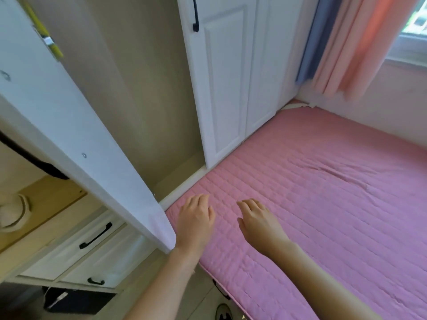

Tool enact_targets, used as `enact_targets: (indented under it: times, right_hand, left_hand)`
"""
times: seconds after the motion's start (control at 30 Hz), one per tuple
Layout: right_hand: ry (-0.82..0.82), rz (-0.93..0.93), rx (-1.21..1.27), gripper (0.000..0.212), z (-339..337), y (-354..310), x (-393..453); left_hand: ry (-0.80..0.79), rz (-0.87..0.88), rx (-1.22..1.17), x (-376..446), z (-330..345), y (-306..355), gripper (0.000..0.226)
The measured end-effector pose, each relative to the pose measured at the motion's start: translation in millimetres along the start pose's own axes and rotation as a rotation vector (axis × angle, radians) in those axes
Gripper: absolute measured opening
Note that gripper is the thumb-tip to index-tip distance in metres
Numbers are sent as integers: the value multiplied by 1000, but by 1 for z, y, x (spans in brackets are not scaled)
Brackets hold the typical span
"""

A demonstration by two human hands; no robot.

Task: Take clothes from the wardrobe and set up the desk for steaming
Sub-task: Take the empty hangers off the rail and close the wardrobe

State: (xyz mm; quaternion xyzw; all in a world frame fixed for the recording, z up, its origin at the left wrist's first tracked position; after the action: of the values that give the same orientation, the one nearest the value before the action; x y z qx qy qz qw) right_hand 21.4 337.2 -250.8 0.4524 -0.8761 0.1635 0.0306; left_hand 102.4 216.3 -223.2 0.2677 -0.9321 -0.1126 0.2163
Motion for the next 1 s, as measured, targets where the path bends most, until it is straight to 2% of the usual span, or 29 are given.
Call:
enact_targets:
  times: [0.13,0.37,0.63,0.9,1.0]
  right_hand:
    - [62,-27,11,28,-16,-11,49]
    - [39,-163,24,40,-25,-30,124]
    - [18,-341,78,39,-35,-44,229]
    - [23,-510,125,38,-77,-85,328]
    - [45,-589,152,36,-93,-107,360]
  left_hand:
    - [83,-84,-63,34,-15,-18,28]
    - [212,-275,-66,73,-22,-41,28]
    - [404,-450,1,141,-44,-71,30]
    - [560,-505,183,224,-118,-107,30]
    - [598,-447,297,253,-150,-110,30]
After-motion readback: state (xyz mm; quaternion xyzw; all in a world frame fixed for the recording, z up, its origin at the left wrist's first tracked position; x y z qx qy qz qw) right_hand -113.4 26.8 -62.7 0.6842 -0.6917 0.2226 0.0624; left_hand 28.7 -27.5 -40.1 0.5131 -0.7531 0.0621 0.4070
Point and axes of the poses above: each hand's wrist, its own x-axis towards the middle knuckle, its own z-axis out of the palm, y = z × x, the point moved 9 cm from there along x, towards the middle knuckle, and after that the axes turned 6 degrees about y, right-handed, at the moved point
